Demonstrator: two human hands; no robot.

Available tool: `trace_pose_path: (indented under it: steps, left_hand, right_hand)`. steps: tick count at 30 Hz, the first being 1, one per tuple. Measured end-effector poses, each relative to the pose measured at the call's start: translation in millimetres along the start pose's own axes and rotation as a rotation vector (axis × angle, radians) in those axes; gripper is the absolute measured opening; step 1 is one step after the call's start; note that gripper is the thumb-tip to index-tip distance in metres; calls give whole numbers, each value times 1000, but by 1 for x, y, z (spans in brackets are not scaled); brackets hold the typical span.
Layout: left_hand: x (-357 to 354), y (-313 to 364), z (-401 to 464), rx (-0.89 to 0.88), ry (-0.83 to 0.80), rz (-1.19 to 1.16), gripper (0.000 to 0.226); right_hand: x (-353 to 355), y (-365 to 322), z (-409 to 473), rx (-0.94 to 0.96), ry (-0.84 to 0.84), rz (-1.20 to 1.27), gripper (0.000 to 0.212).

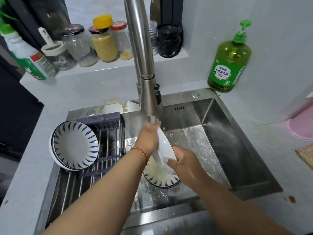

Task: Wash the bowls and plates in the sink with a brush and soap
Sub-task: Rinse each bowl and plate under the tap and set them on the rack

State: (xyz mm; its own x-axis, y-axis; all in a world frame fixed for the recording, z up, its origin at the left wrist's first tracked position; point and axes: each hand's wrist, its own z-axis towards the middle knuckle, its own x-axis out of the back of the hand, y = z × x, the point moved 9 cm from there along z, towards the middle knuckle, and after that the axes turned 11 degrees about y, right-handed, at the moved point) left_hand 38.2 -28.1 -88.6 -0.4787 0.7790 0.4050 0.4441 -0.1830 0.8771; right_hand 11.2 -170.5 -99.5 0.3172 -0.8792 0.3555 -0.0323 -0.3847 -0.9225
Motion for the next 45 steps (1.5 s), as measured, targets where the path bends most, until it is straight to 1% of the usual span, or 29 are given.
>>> trace_pose_path:
  steps: [2, 5, 8, 9, 12, 15, 17, 19, 23, 25, 27, 29, 31, 35, 38, 40, 41, 45]
  left_hand:
    - [4, -5, 2, 59, 18, -63, 33]
    - [6, -13, -1, 143, 16, -109, 45]
    - [0, -30, 3, 229, -23, -110, 44]
    - [-2, -37, -1, 281, -59, -94, 43]
    - [-11, -59, -13, 355, -160, -54, 37]
    - [-8, -75, -20, 409, -151, -63, 41]
    - [-3, -82, -22, 450, -126, -115, 41]
    - [2, -87, -23, 477, -106, -177, 36]
    - [10, -93, -25, 487, -103, -268, 32]
    - [17, -96, -24, 497, -75, -331, 31]
    - [23, -96, -23, 507, -61, -443, 28]
    - [25, -89, -25, 514, -84, -592, 22]
    - [26, -78, -27, 519, -122, -748, 23]
    - [25, -53, -32, 518, -209, -972, 30]
    - [27, -45, -33, 499, -214, -1022, 22]
    - [27, -45, -33, 495, -192, -1020, 17]
    - [27, -47, -34, 497, -177, -1021, 16]
    - [29, -57, -32, 521, -100, -1039, 18]
  right_hand:
    - [2, -3, -2, -17, 3, 79, 32]
    - [5, -3, -1, -54, 9, 191, 28]
    - [9, 6, -1, -91, 54, 261, 19]
    - [11, 9, -2, -106, 70, 297, 18]
    - [18, 16, -2, -161, 103, 432, 30]
    - [18, 18, 2, -217, 60, 576, 34]
    - [16, 20, 4, -265, 38, 677, 31]
    - [14, 24, 3, -320, 33, 781, 28]
    - [9, 37, 3, -443, 21, 946, 32]
    - [4, 38, 5, -493, -9, 1025, 42]
    - [0, 37, 7, -535, -43, 1087, 47]
    - [-4, 37, 12, -573, -70, 1134, 39]
    - [-7, 34, 18, -594, -81, 1158, 32]
    - [-13, 18, 27, -577, -123, 1123, 40]
    - [-14, 14, 35, -572, -100, 1070, 40]
    - [-12, 16, 43, -534, -26, 976, 35]
    - [-10, 14, 44, -484, 7, 868, 35]
    - [0, -4, 44, -190, 109, 209, 44]
